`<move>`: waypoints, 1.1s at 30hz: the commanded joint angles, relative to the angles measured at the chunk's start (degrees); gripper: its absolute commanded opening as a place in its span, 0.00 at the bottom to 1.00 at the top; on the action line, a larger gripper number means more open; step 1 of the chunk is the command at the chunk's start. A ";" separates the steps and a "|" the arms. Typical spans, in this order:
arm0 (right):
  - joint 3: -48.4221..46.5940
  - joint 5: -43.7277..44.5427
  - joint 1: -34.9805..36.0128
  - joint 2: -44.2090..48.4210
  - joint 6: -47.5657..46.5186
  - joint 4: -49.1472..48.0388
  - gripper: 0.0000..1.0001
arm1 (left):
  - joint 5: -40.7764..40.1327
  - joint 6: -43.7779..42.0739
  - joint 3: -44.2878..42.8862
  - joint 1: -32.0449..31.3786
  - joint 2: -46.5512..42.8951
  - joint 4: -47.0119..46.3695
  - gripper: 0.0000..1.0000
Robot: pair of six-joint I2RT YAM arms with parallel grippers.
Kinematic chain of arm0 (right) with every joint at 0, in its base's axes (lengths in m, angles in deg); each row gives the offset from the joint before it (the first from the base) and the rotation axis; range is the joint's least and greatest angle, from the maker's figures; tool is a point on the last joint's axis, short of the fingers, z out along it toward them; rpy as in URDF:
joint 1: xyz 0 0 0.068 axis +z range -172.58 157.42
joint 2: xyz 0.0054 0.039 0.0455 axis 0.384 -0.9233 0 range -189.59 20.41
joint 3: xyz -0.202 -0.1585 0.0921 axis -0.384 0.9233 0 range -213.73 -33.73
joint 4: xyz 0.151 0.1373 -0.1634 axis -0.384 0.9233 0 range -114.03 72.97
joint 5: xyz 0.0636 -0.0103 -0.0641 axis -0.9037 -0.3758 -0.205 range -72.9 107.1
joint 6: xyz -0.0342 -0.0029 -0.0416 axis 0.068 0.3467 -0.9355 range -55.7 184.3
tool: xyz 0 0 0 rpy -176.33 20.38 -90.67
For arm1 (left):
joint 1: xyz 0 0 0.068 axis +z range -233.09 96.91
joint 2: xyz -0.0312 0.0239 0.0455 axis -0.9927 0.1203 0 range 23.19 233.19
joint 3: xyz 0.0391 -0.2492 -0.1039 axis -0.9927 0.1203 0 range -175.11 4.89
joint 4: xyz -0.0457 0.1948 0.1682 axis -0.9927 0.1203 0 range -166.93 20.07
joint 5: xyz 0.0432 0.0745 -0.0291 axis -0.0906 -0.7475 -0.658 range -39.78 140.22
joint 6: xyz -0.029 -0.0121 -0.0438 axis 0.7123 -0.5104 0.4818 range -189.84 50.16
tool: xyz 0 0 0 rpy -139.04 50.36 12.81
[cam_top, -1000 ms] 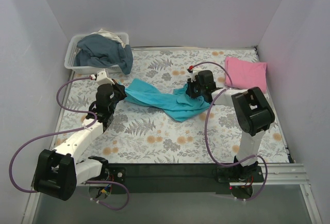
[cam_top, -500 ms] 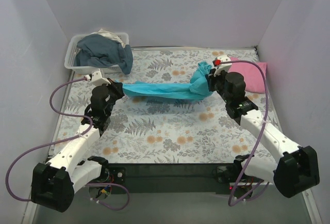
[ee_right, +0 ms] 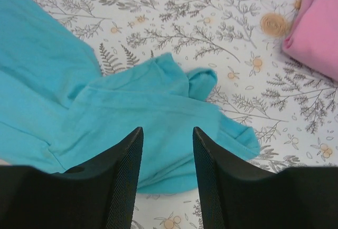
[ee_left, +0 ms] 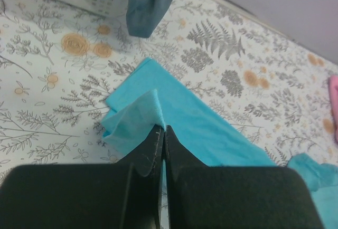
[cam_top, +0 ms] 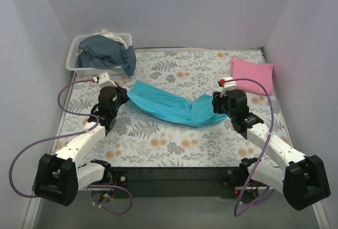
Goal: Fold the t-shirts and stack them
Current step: Flatten the tshirt out
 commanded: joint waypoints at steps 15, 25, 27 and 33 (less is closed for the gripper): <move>-5.43 -1.85 -1.51 -15.66 2.33 -6.98 0.46 | 1.63 -0.25 -0.01 0.32 3.11 -2.02 0.00; -2.10 -6.41 -5.46 -13.66 4.79 -8.12 0.51 | 1.98 -0.07 0.25 0.32 2.76 -2.37 0.00; -0.62 -8.35 -5.99 -11.90 5.32 -8.12 0.51 | 2.07 -0.08 0.16 0.32 3.19 -2.46 0.00; -0.69 -16.80 -2.49 -8.90 6.99 -8.83 0.53 | 2.59 0.10 0.07 0.32 4.16 -2.90 0.00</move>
